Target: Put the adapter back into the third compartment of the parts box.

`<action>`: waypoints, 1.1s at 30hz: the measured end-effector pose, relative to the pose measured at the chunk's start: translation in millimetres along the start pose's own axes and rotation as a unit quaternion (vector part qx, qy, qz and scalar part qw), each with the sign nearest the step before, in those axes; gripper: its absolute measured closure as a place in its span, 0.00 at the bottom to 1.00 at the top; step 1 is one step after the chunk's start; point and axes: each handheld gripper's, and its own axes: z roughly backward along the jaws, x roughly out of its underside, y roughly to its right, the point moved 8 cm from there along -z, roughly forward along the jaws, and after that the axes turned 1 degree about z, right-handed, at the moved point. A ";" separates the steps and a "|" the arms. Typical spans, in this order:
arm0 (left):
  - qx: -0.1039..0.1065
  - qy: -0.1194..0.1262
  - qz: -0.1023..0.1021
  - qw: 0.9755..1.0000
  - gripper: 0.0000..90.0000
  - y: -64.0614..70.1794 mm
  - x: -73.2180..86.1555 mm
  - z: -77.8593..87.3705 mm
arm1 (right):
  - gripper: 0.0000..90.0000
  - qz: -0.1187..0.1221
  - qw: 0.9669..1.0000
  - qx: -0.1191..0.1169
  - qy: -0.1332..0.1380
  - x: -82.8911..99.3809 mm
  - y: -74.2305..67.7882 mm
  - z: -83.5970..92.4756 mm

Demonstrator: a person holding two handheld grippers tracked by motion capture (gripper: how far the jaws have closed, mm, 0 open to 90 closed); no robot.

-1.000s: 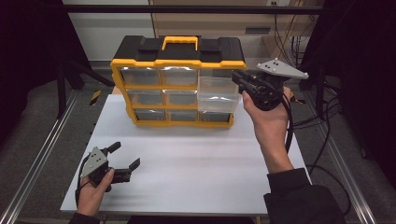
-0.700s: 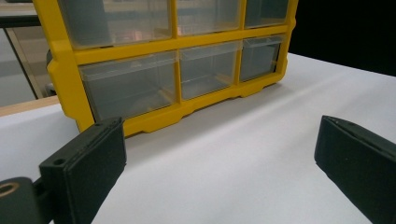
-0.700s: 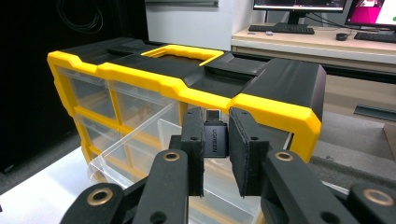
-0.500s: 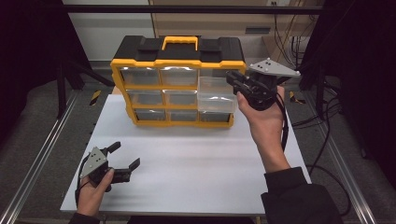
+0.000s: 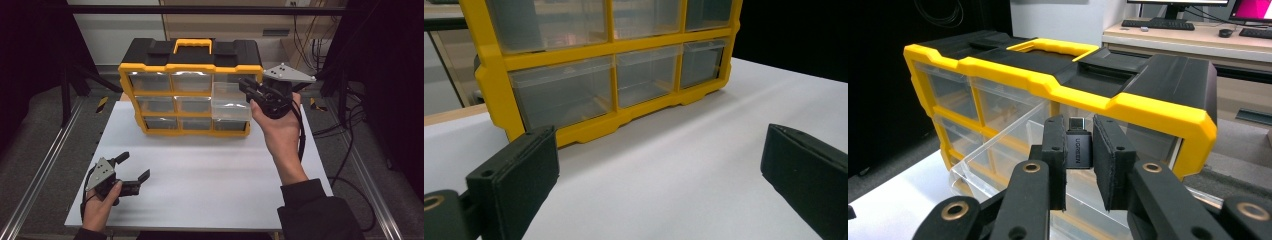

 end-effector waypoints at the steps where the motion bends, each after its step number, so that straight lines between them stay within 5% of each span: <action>1: 0.000 0.000 0.000 1.000 0.02 -0.1 0.0 0.0 | 0.85 0.000 1.000 -0.001 -0.002 0.6 -0.5 -0.3; 33: -0.001 -0.001 -0.001 1.000 0.02 -0.1 0.3 0.0 | 0.85 -0.001 1.000 0.002 -0.014 9.6 -0.4 -5.8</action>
